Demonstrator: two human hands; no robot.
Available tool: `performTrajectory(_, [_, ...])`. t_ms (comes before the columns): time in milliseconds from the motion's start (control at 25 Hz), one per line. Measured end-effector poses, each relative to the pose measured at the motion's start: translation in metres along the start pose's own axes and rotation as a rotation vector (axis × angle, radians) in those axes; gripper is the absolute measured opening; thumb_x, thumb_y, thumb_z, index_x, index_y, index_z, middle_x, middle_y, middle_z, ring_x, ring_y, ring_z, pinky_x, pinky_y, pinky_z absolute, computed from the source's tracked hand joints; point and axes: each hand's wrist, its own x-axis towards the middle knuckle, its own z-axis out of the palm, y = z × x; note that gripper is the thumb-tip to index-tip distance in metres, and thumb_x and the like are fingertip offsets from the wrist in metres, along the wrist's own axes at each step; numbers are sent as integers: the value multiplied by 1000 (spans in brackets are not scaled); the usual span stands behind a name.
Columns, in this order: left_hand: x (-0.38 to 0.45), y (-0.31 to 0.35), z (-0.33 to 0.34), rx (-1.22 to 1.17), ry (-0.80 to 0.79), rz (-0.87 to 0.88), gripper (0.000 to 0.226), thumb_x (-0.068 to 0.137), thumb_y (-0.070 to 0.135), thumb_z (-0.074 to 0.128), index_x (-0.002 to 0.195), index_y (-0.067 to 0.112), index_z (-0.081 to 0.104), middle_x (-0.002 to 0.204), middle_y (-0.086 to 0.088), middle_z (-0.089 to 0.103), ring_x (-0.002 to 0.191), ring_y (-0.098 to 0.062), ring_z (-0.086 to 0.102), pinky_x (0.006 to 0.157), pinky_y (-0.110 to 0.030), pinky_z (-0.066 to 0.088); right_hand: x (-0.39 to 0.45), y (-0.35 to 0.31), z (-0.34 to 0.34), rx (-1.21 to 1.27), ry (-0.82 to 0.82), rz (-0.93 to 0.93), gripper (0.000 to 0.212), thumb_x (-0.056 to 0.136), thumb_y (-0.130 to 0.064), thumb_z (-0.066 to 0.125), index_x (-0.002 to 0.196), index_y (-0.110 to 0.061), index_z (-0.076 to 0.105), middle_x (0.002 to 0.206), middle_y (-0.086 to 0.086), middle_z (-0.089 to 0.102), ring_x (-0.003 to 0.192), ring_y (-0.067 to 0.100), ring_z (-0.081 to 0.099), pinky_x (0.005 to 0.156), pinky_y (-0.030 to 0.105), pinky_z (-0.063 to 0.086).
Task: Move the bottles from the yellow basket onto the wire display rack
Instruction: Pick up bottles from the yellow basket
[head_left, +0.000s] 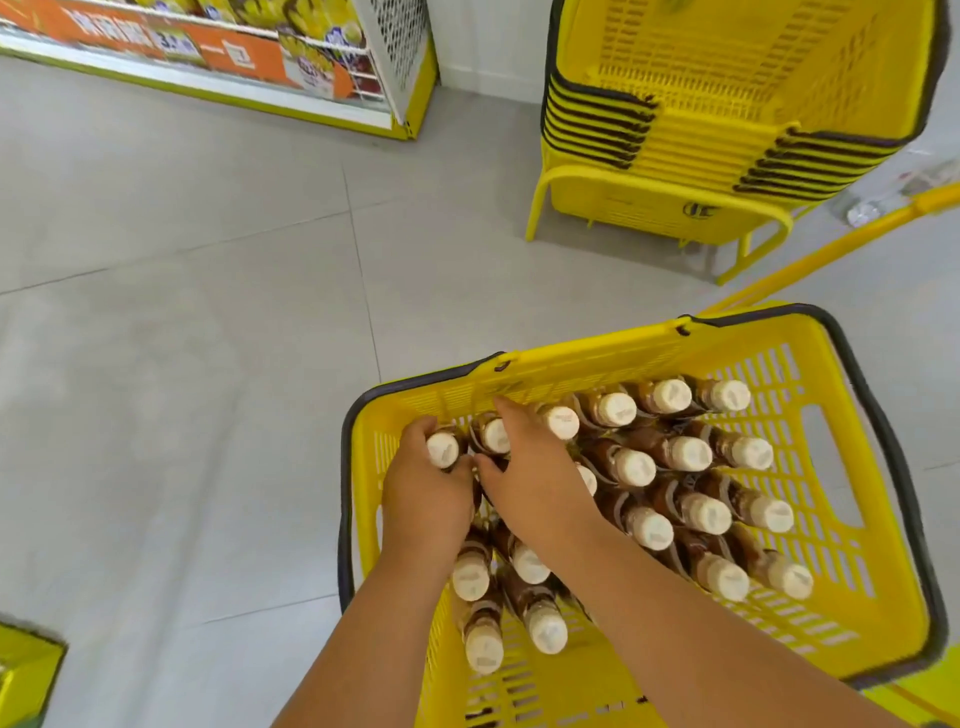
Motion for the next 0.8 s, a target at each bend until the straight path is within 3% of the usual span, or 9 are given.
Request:
performTrajectory(120, [0, -2, 3, -24, 51, 27, 35, 92, 11, 71, 117, 30, 56, 89, 28, 52, 80, 2, 56, 60, 1, 38, 6, 1, 7, 80, 21, 89, 66, 99, -16, 63, 157, -24, 34, 150, 0, 52, 137, 19, 49, 103, 25, 40])
performTrajectory(200, [-2, 0, 7, -73, 100, 21, 35, 92, 11, 71, 108, 35, 51, 85, 29, 50, 75, 9, 50, 58, 2, 37, 6, 2, 10, 125, 57, 124, 64, 98, -15, 64, 155, -24, 37, 146, 0, 56, 134, 19, 52, 102, 26, 43])
performTrajectory(320, [-7, 1, 10, -146, 155, 13, 32, 93, 12, 71, 105, 35, 52, 85, 28, 51, 76, 10, 50, 59, 3, 37, 5, 1, 15, 141, 108, 145, 57, 96, -15, 66, 150, -22, 47, 137, 0, 63, 127, 20, 58, 96, 27, 48])
performTrajectory(480, [-14, 1, 9, -180, 182, 23, 26, 95, 13, 68, 112, 31, 59, 91, 21, 60, 84, -3, 60, 61, 0, 39, -4, -3, 12, 170, 170, 117, 45, 94, -19, 69, 137, -23, 58, 119, -5, 69, 108, 14, 64, 76, 14, 44])
performTrajectory(640, [-34, 12, -1, -187, 207, 83, 26, 97, 17, 66, 116, 32, 57, 97, 18, 61, 86, -1, 59, 69, -5, 40, -25, -15, -10, 161, 222, 56, 39, 92, -25, 73, 130, -28, 61, 102, -16, 65, 90, -1, 58, 70, 6, 43])
performTrajectory(800, [-58, 40, -32, -186, 190, 168, 29, 98, 29, 65, 126, 31, 57, 105, 18, 64, 93, 1, 60, 70, -5, 42, -50, -37, -49, 243, 273, 25, 28, 89, -29, 78, 113, -36, 65, 98, -21, 70, 93, -8, 63, 74, 9, 49])
